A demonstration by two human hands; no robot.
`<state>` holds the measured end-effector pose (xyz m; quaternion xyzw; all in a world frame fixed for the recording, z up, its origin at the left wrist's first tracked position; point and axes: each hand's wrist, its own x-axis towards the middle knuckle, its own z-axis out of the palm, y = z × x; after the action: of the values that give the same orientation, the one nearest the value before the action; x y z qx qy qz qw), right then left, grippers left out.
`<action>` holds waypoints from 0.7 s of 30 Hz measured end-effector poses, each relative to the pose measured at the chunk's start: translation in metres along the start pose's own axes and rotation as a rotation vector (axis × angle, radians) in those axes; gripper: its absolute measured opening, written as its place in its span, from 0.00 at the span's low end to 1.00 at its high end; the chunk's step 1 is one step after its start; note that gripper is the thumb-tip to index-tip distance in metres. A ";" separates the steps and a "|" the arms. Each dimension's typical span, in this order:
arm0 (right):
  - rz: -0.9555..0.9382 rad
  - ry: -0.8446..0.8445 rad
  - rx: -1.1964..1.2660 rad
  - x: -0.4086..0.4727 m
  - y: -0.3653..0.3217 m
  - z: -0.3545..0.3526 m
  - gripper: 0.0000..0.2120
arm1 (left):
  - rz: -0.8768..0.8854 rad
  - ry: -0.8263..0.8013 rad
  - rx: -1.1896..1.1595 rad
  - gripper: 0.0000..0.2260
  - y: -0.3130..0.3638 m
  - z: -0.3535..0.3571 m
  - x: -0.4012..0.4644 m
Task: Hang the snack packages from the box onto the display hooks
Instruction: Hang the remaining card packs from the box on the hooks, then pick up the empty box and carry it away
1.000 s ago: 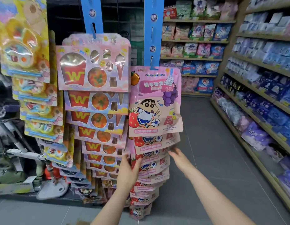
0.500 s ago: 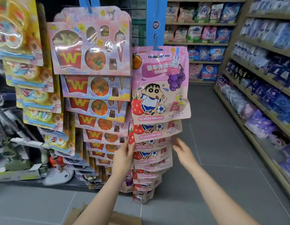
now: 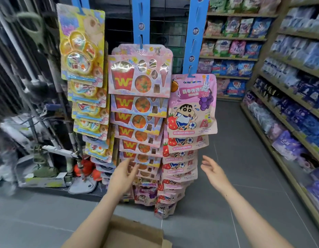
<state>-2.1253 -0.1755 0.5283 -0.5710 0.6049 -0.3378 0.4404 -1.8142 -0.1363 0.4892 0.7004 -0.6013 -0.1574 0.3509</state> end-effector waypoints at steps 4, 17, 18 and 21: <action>-0.017 0.008 -0.052 -0.018 -0.010 0.033 0.21 | 0.070 -0.026 0.073 0.18 -0.034 -0.031 -0.009; 0.271 0.136 -0.092 -0.109 0.065 0.221 0.25 | 0.150 -0.392 0.260 0.23 -0.219 -0.086 -0.003; 0.301 0.133 -0.098 -0.116 0.076 0.232 0.25 | 0.134 -0.405 0.271 0.22 -0.233 -0.085 -0.005; 0.382 0.138 -0.104 -0.130 0.120 0.260 0.25 | 0.038 -0.474 0.306 0.23 -0.283 -0.071 -0.017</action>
<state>-1.9386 -0.0078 0.3376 -0.4433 0.7475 -0.2548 0.4240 -1.5648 -0.0898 0.3431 0.6774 -0.6965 -0.2175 0.0934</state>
